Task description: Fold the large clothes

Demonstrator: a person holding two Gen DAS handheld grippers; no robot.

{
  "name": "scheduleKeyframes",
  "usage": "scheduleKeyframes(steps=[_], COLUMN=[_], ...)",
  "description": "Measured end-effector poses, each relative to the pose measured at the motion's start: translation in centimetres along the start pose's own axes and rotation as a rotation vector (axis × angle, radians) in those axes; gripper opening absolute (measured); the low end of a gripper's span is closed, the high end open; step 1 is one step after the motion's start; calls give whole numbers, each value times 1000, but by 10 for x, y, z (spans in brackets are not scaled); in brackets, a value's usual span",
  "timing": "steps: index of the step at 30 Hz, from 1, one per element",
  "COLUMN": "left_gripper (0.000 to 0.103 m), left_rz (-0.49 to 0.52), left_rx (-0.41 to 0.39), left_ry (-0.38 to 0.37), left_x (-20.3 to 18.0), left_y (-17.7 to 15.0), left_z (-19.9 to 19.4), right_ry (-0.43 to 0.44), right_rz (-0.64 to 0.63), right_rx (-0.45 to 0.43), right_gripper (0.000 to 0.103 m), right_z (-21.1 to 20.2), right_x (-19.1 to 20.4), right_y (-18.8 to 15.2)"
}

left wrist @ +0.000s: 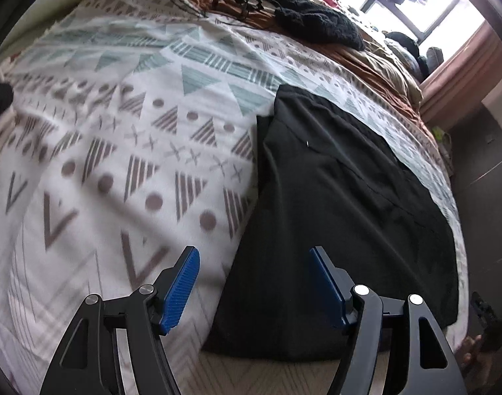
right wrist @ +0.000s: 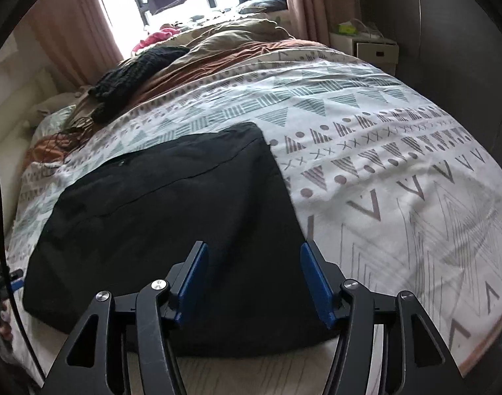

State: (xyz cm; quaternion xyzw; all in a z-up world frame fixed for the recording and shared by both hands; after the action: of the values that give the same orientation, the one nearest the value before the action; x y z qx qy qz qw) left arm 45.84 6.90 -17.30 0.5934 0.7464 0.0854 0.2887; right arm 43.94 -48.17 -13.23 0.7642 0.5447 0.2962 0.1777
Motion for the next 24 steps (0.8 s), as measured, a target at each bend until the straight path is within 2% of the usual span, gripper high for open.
scheduleKeyframes(steps=[4,9,16,22,24], left_gripper=[70,70,70,69,67], left_rz=[-7,-51,-168,-225,-232], left_rx=[5,17,51,48,49], left_ry=[-26,-60,-180,-224,-238], left_x=[3,11,25,26,22], left_y=[-19,-40,-64,-60,-56], left_z=[-9,-15,-11,-6,-1], right_ry=[57,86,143,210,225], right_rz=[-18,-31,-74,-123,-144], right_rx=[33,43,92,131,144], right_gripper=[58,58,58,58,58], right_z=[-10,-16,-11,-7,-6], right_x=[24,53,94,135,147], right_y=[-17,-33,-58,-83,-90])
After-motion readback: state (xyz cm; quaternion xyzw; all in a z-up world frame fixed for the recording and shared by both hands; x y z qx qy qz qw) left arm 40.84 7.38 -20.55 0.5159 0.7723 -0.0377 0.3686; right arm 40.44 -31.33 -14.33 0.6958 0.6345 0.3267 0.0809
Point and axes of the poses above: each gripper's, at about its wrist camera, not at the fingertips, and z roughly the way its jaws point, x to its left, y to its top, the point moved 5 cm from there along z, roughly the way its jaws point, and after that the axes turned 6 degrees about z, right-handed, at the moved point
